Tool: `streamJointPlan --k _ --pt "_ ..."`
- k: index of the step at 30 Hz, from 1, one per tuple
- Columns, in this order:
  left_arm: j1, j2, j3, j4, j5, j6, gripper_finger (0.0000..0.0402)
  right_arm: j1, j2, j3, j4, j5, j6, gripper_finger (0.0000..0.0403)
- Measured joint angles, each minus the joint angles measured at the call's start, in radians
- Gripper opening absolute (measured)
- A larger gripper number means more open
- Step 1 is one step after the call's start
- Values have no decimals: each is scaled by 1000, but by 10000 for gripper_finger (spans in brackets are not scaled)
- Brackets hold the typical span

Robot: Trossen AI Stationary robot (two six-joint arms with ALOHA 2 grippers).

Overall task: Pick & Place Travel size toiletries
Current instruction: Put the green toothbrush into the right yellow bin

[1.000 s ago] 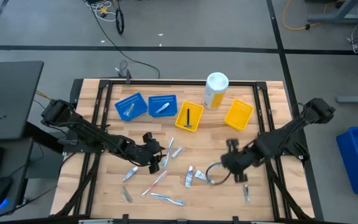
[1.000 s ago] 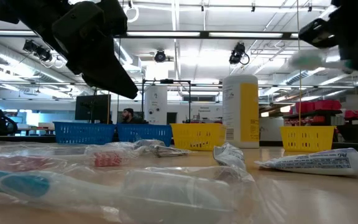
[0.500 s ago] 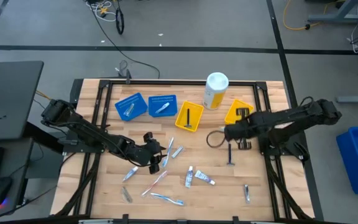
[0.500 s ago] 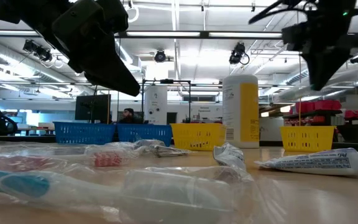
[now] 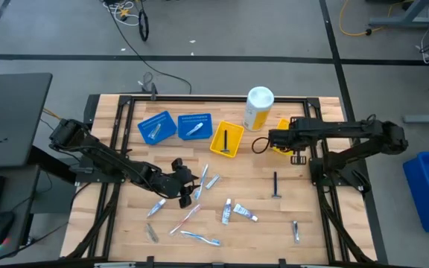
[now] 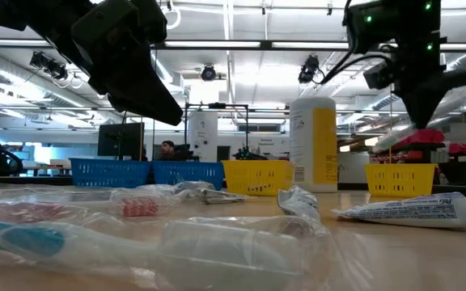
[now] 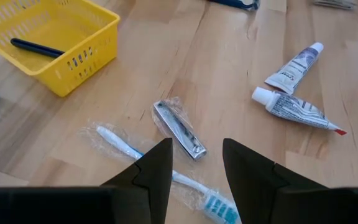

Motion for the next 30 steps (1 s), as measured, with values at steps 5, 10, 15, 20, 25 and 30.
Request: streamJointPlan --k 5,10,15,20,25,30 --pt "0 0 0 0 0 -16 149 -45 33 -69 69 0 -23 36" --pt "0 0 0 0 0 -1 149 -78 71 -128 150 1 -27 36" --pt "0 0 0 0 0 -1 149 -86 86 -154 210 -25 -108 36" --pt "0 0 0 -1 0 -3 149 -83 86 -156 292 -63 -214 37" --pt "0 0 0 -1 0 -4 149 -82 86 -156 362 -157 -313 37" --pt "0 0 0 -1 1 3 149 -87 86 -156 434 -158 -358 41"
